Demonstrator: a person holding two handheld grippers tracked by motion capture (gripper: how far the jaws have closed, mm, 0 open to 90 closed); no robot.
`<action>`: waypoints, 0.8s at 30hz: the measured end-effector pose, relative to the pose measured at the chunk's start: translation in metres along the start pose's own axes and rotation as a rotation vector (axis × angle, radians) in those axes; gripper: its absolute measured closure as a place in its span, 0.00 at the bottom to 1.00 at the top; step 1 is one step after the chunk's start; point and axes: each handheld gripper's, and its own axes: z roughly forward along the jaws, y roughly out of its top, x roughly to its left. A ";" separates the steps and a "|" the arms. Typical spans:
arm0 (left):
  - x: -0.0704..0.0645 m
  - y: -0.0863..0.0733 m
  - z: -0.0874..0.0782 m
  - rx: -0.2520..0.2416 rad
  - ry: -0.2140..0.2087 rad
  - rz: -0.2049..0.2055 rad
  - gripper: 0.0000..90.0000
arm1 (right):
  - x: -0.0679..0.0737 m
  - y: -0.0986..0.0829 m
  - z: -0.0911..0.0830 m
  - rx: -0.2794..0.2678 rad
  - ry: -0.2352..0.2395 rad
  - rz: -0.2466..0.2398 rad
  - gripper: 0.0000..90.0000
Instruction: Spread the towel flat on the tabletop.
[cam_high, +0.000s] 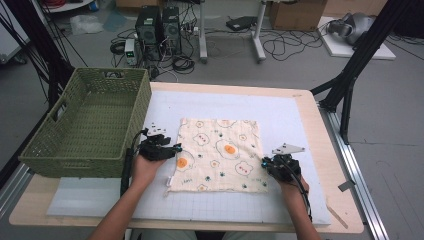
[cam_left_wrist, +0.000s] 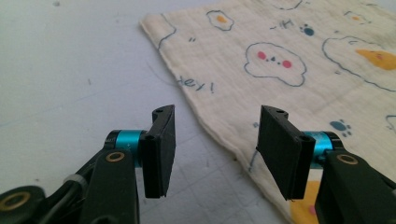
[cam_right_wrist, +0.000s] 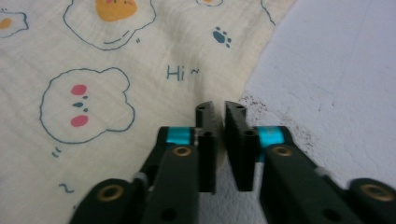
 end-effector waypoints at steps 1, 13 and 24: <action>-0.001 0.000 -0.001 -0.001 -0.007 0.008 0.52 | -0.001 -0.001 -0.002 -0.008 0.009 0.009 0.77; -0.019 -0.012 -0.001 0.084 -0.008 0.158 0.73 | -0.016 -0.011 -0.027 -0.120 -0.024 0.041 0.44; -0.014 -0.014 -0.013 0.030 0.020 0.137 0.61 | -0.015 -0.011 -0.033 -0.140 -0.023 0.030 0.39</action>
